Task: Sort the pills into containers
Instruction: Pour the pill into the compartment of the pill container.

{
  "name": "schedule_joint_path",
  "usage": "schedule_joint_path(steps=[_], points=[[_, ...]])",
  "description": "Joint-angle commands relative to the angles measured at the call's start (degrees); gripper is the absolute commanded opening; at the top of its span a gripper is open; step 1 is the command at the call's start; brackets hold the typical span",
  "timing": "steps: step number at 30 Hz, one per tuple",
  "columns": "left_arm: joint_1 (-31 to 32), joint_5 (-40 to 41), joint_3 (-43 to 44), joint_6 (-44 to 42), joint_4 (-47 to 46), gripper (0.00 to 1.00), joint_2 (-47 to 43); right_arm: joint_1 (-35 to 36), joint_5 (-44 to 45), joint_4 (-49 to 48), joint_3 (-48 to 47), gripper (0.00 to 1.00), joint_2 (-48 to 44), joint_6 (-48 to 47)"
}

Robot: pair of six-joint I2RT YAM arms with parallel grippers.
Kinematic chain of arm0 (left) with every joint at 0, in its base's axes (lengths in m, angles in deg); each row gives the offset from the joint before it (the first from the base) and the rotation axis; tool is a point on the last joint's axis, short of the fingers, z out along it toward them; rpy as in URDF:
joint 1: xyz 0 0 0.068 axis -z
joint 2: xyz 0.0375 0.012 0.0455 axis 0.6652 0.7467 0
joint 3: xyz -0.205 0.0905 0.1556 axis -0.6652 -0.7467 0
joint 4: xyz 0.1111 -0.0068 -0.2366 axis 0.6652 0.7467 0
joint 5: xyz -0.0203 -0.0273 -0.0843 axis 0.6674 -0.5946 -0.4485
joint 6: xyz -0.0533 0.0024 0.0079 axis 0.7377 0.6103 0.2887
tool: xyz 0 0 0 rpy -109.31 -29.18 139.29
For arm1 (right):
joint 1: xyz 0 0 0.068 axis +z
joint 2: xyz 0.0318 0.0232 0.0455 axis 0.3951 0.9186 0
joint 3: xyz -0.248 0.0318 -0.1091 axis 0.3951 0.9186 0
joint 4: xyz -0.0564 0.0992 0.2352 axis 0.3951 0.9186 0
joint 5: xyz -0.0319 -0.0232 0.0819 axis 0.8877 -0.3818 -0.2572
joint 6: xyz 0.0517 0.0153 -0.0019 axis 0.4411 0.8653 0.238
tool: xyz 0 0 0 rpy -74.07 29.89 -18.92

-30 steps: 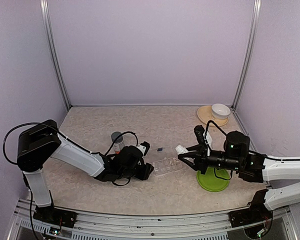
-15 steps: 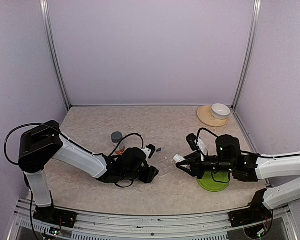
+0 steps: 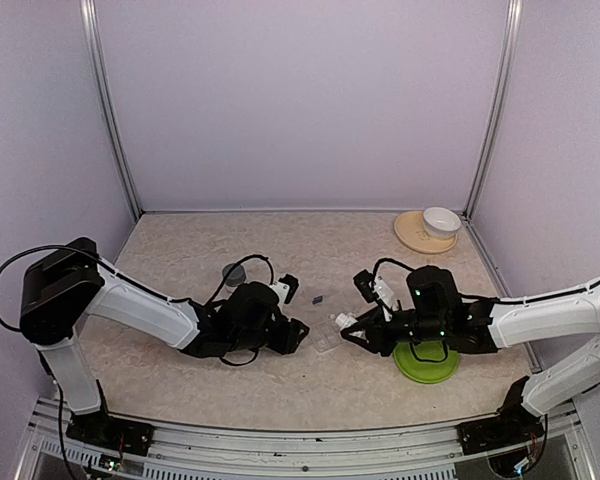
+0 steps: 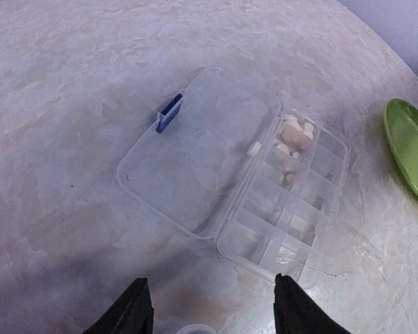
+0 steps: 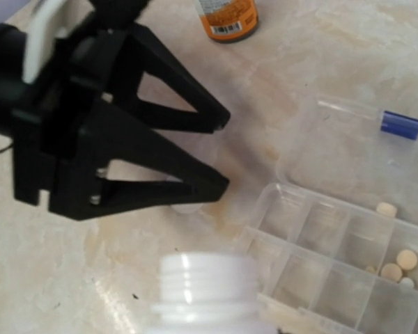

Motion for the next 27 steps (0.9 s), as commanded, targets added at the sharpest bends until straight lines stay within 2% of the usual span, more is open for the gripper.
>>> schedule_joint_path(steps=[1,27], points=[[0.0,0.1,-1.2,0.7,-0.7,0.6,-2.2,0.6,-0.1,1.9,-2.8,0.0,2.7,-0.1],[-0.3,0.5,-1.7,0.9,-0.7,0.64,-4.2,0.9,2.7,4.7,-7.6,0.0,13.6,-1.3]])
